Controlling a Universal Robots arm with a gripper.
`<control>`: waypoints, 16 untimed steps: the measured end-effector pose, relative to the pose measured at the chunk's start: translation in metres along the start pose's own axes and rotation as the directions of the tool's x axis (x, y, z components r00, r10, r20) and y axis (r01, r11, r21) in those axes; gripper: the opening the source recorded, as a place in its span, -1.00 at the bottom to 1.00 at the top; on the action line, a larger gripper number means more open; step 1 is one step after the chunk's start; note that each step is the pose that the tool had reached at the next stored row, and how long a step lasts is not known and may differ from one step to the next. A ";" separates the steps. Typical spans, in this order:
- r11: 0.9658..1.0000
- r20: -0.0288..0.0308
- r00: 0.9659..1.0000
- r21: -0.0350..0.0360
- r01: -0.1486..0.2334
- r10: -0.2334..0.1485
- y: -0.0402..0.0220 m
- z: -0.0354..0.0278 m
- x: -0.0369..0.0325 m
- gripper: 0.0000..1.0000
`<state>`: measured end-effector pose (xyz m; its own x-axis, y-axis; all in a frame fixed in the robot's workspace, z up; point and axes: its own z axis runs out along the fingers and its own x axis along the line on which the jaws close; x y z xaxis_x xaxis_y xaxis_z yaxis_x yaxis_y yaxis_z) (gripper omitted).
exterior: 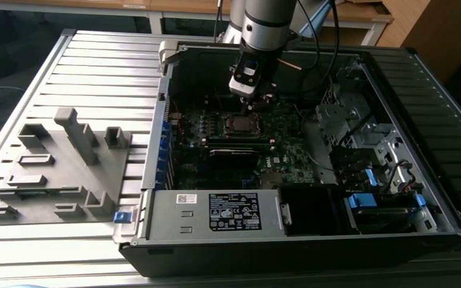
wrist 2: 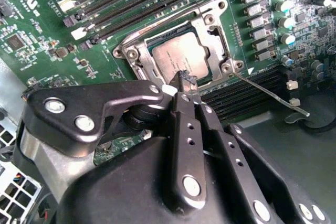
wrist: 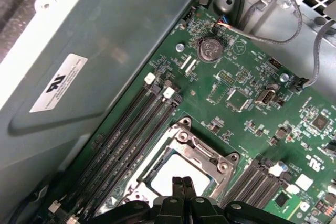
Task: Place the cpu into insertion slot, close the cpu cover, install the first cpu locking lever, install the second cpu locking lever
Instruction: 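Close the cpu cover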
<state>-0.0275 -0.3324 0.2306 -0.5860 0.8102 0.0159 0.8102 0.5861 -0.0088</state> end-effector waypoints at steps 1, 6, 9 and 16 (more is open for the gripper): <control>1.000 0.000 1.000 0.000 0.002 -0.002 0.0000 0.0000 0.0000 -0.79; 1.000 0.000 1.000 0.000 0.006 -0.006 0.0000 0.0000 0.0000 -0.79; 1.000 0.000 1.000 0.000 0.007 -0.007 0.0000 0.0000 0.0000 -0.79; 1.000 0.000 1.000 0.000 0.016 -0.016 0.0000 0.0000 0.0000 -0.79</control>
<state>-0.0275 -0.3324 0.2306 -0.5986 0.8009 0.0160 0.8009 0.5988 -0.0088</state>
